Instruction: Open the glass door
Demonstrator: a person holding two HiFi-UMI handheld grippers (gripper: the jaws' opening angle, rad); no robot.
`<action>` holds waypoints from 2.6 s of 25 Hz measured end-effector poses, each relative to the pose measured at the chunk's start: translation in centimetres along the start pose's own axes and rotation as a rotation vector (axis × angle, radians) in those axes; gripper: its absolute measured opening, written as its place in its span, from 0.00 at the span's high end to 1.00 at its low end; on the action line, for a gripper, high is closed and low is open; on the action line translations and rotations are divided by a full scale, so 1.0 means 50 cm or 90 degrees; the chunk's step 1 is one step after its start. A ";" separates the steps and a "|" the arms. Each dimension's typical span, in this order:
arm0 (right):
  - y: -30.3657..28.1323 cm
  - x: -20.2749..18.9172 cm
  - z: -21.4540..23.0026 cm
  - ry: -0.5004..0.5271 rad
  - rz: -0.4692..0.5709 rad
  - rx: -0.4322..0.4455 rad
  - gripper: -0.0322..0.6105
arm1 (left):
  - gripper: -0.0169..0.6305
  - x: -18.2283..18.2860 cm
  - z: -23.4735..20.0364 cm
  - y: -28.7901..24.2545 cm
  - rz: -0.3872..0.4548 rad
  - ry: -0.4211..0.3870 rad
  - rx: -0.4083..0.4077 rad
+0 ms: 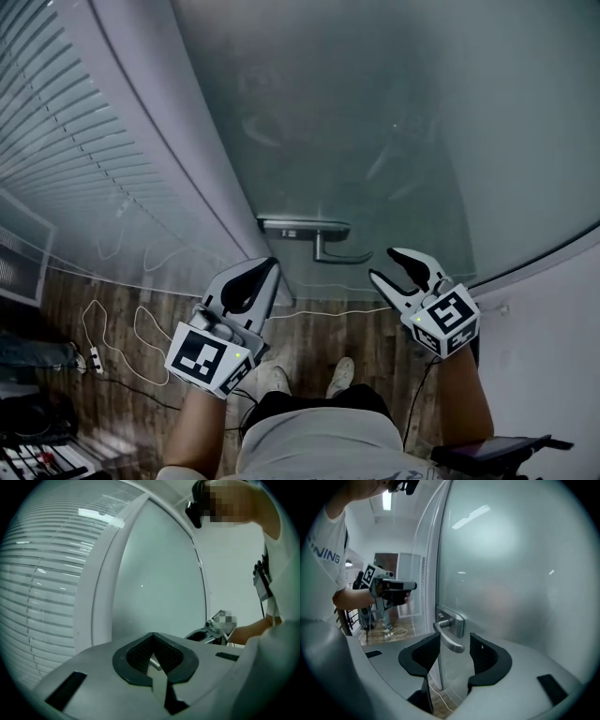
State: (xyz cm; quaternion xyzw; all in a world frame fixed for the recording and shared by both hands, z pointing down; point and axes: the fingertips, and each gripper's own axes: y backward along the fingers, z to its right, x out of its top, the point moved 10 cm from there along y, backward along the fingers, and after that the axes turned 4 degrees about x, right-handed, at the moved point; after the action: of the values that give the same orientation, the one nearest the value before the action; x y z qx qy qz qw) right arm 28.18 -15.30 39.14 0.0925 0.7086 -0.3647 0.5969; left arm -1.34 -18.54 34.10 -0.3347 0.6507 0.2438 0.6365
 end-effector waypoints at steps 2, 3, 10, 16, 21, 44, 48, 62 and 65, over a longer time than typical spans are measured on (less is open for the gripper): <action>-0.031 -0.005 0.005 0.021 -0.033 0.017 0.67 | 0.97 -0.007 -0.007 0.002 -0.009 0.004 0.009; -0.042 -0.008 0.006 0.033 -0.047 0.022 0.67 | 0.97 -0.010 -0.008 0.003 -0.013 0.006 0.011; -0.077 -0.028 0.007 0.083 -0.104 0.014 0.73 | 0.97 -0.028 -0.008 0.004 -0.023 0.010 0.021; -0.083 -0.025 0.006 0.088 -0.103 0.001 0.75 | 0.97 -0.033 -0.018 0.005 -0.026 0.016 0.016; -0.070 -0.047 -0.028 0.057 -0.095 -0.008 0.75 | 0.97 -0.045 0.004 0.046 -0.021 0.013 0.007; -0.066 -0.039 -0.043 -0.014 -0.043 -0.054 0.75 | 0.97 -0.031 0.074 0.167 0.014 0.007 0.002; -0.078 -0.038 -0.018 -0.005 -0.035 -0.049 0.75 | 0.97 -0.041 0.067 0.179 0.020 0.009 0.016; -0.138 -0.020 0.126 -0.004 -0.025 -0.069 0.76 | 0.97 -0.043 0.074 0.118 0.019 0.009 0.046; -0.142 0.023 0.151 -0.004 -0.026 -0.071 0.76 | 0.97 -0.009 0.065 0.116 0.018 0.017 0.057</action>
State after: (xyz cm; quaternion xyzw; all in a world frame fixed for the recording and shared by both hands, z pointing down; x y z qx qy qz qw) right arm 29.74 -25.47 40.82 0.0436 0.7278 -0.3372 0.5956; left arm -3.50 -12.25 33.69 -0.2999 0.6741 0.2190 0.6385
